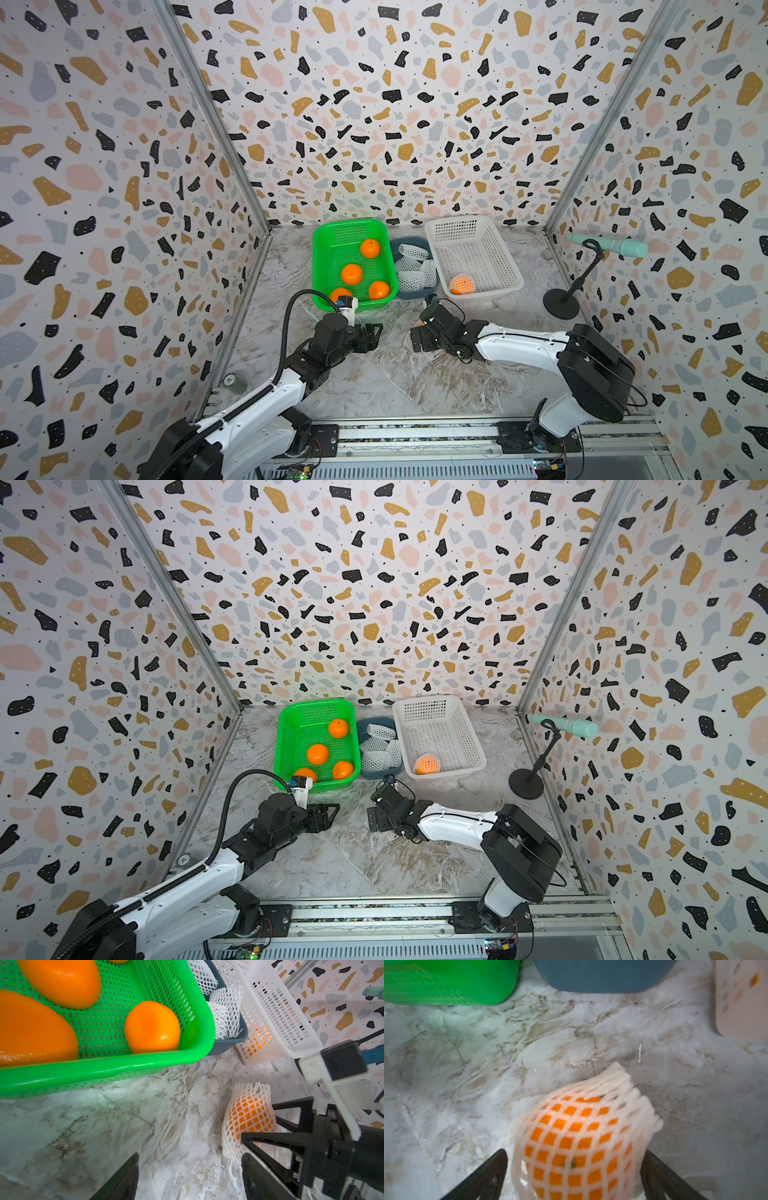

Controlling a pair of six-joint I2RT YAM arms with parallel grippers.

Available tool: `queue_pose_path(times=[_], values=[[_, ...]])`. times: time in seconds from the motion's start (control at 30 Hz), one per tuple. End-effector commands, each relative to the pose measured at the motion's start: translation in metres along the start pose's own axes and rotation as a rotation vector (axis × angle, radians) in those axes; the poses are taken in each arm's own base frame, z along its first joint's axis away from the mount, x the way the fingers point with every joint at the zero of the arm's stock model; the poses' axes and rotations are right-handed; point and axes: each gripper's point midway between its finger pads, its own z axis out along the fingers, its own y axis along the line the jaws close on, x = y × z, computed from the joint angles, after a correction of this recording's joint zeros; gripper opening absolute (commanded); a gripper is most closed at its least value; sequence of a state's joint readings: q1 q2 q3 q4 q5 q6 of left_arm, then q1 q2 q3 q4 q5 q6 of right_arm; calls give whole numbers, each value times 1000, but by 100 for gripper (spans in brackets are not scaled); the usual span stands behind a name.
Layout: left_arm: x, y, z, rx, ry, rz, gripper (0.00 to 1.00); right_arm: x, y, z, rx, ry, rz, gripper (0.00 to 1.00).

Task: Remove foam nets from oranges
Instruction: Place the orange at the center of the board.

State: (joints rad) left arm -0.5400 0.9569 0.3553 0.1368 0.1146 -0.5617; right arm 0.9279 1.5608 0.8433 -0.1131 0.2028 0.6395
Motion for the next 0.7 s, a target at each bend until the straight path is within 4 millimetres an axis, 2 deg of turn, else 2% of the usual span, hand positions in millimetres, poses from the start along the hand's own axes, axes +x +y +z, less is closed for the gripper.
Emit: queue_pose_path(times=[0.0, 0.2, 0.5, 0.67], values=[[-2, -6, 1, 33, -22, 9, 78, -12, 4, -16, -27, -43, 9, 99], [0, -5, -1, 35, -21, 7, 78, -19, 4, -26, -24, -56, -11, 99], [-1, -6, -2, 41, -21, 5, 78, -26, 4, -21, -60, -36, -54, 99], [1, -9, -2, 74, -36, -19, 78, -19, 7, -20, -104, -16, -36, 99]])
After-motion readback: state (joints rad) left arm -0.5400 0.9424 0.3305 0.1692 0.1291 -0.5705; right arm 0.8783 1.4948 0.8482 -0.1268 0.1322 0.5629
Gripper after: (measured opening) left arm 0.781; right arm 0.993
